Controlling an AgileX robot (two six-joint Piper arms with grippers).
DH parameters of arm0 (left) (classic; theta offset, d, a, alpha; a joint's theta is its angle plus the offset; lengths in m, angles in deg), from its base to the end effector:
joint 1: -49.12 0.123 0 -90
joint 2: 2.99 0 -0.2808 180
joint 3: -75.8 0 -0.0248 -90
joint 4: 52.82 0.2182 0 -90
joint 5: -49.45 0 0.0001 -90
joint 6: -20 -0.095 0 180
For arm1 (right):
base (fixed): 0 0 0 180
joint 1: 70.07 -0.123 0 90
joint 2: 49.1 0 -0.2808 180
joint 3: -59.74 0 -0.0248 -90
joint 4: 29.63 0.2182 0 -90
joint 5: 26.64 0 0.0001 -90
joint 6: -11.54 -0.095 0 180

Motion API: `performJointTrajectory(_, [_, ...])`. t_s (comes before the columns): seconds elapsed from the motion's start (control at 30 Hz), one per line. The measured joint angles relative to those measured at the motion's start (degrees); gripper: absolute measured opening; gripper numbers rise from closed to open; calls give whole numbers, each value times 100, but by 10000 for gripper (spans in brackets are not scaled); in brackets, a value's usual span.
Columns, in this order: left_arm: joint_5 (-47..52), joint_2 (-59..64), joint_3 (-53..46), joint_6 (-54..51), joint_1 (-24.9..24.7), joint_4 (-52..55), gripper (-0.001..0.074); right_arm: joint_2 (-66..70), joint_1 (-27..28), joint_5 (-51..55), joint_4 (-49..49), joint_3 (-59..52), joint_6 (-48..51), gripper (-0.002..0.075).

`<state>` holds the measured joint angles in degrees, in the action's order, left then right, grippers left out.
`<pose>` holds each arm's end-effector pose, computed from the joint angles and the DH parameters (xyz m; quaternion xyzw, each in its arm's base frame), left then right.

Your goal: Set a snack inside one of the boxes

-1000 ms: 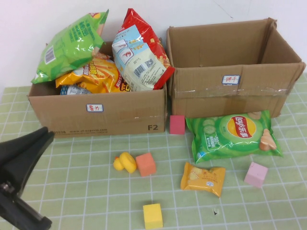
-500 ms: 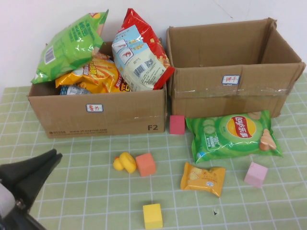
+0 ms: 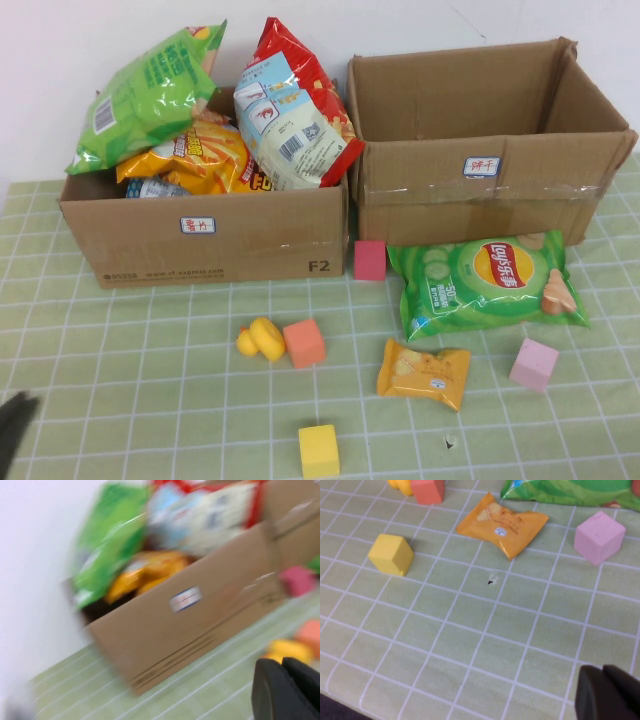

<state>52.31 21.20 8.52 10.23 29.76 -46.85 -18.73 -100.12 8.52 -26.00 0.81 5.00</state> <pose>0.0543 -0.0185 0.2500 0.2194 0.6996 -0.0196 0.6797 0.0449 0.0300 0.2387 -0.1661 0.8688 0.1730 0.4333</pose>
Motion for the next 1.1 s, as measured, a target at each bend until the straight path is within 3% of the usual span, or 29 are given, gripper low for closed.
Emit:
performJointTrajectory(0.17, [0, -1041, -789, 77, 1195, 12, -1, 0, 0, 30, 0, 0, 0, -1])
performJointTrajectory(0.37, [780, -1678, -1102, 438, 1933, 25, -1, 0, 0, 34, 11, 0, 13, -1])
performJointTrajectory(0.5, [1537, -1678, -1090, 932, 2018, 33, -1, 0, 0, 34, 11, 0, 13, -1])
performJointTrajectory(1.1, [1673, -1700, -1068, 2110, 1807, 77, -1, 0, 0, 34, 11, 0, 24, -1])
